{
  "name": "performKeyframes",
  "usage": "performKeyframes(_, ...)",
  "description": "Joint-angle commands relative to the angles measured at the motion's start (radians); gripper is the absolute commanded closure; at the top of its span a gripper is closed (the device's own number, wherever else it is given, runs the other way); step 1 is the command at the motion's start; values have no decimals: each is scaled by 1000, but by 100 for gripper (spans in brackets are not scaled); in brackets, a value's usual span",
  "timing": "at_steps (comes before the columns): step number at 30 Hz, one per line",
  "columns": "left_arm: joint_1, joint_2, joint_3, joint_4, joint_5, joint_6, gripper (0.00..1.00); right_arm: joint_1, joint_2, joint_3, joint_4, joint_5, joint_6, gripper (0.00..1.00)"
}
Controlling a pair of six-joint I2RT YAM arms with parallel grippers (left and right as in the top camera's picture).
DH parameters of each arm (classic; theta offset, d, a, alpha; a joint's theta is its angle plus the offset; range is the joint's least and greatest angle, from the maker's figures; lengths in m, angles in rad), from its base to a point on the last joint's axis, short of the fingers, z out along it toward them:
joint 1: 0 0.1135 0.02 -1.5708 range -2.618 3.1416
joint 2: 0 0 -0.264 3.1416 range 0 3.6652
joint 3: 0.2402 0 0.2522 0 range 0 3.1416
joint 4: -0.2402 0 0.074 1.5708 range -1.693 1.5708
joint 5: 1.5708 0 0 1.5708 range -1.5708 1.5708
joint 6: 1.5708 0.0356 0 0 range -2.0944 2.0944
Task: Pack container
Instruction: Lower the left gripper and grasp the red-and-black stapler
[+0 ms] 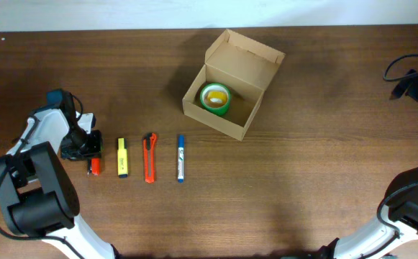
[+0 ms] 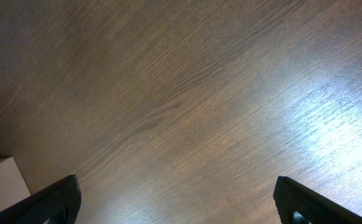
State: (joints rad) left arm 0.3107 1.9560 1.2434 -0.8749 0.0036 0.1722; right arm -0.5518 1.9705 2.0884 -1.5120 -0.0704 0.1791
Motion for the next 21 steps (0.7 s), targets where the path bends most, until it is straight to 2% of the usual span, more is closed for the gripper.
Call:
performKeyframes(1, 2, 43, -12, 10, 32, 2, 94, 2, 14, -4, -2, -10, -6, 1)
performKeyframes(3, 2, 43, -12, 8, 46, 1, 98, 2, 14, -4, -2, -9, -6, 1)
performKeyframes(10, 2, 43, 38, -24, 143, -2, 98, 2, 14, -4, 1, -9, -6, 1)
performKeyframes(21, -3, 43, 338, -241, 138, 16, 98, 2, 14, -4, 2, -9, -6, 1)
